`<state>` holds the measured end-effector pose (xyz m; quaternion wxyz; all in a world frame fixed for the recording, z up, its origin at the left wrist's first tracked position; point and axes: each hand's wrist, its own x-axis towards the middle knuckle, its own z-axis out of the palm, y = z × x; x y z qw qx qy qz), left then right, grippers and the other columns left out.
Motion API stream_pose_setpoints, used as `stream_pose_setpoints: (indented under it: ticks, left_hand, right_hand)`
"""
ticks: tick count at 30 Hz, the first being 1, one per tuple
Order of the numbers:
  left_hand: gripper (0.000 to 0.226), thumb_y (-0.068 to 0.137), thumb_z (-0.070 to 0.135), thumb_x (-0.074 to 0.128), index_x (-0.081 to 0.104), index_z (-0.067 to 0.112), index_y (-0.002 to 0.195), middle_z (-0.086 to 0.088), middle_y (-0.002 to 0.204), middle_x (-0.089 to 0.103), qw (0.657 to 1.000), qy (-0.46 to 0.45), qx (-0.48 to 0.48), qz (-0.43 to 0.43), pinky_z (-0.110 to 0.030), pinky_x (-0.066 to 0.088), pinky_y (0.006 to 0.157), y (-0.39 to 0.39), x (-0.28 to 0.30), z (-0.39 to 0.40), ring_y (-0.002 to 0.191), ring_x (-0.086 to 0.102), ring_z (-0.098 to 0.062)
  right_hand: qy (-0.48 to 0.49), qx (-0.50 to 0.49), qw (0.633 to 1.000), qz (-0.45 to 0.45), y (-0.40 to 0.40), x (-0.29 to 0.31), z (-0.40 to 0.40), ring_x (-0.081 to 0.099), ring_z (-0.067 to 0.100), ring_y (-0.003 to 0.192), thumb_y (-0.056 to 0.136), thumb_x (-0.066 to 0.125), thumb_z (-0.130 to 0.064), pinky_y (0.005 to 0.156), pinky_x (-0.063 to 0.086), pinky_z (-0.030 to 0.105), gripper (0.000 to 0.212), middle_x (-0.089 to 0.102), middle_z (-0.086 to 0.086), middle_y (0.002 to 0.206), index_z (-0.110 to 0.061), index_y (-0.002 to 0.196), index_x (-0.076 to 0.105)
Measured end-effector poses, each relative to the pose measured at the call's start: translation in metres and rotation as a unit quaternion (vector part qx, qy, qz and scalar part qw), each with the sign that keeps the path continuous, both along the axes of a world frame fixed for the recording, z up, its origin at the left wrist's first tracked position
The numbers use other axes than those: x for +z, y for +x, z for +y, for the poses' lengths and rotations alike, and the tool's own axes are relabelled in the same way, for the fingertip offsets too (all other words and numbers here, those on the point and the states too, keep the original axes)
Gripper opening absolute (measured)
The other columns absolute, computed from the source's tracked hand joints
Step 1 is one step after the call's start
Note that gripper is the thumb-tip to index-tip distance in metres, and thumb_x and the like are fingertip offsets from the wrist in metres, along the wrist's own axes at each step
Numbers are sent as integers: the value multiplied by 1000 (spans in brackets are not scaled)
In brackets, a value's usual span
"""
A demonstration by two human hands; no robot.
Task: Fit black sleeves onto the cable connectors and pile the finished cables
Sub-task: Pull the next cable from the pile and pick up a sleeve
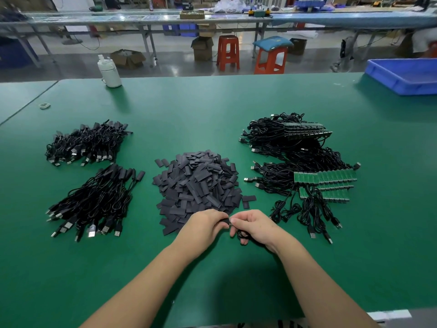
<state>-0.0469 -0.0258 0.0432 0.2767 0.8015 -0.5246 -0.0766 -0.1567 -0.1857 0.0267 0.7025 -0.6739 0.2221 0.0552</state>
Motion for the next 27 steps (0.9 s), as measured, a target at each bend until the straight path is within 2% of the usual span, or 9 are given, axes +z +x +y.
stream_pose_setpoints:
  ticks: [6,13,18,23,27]
  left_hand:
    - [25,96,24,59,68,17,118,0,106,68,1000,4,5,-2,-31,48,89,-3,0,-4,99,63,-17]
    - [23,96,26,58,69,21,116,4,105,68,1000,-6,7,-12,-33,49,87,-3,-1,-4,98,62,-15]
    - [23,94,30,63,72,24,114,5,106,68,1000,-13,20,-8,-29,50,87,1,0,-2,97,63,-14]
    - [33,95,47,55,63,35,125,8,112,67,995,60,29,-69,-29,49,83,5,4,-2,102,63,-17]
    - [33,96,55,46,59,38,121,7,107,65,980,124,21,-158,-30,50,74,9,9,-4,98,64,-17]
  right_hand:
    - [13,-4,1000,-3,-1,-1,0,45,9,54,101,56,-16,53,50,25,22,74,8,85,3,108,67]
    - [31,-7,999,0,0,-5,-3,47,9,50,103,51,-10,54,51,26,17,76,11,93,-3,108,66]
    - [26,6,1000,-6,-2,-7,-6,52,9,50,103,50,-12,58,52,28,18,77,12,96,-7,108,67]
    - [27,7,1000,-4,-2,-5,-5,52,9,51,103,51,-13,57,53,27,16,77,11,95,-7,109,65]
    - [23,8,1000,0,-2,-3,-4,50,9,52,103,51,-12,58,53,28,17,76,11,93,-3,112,63]
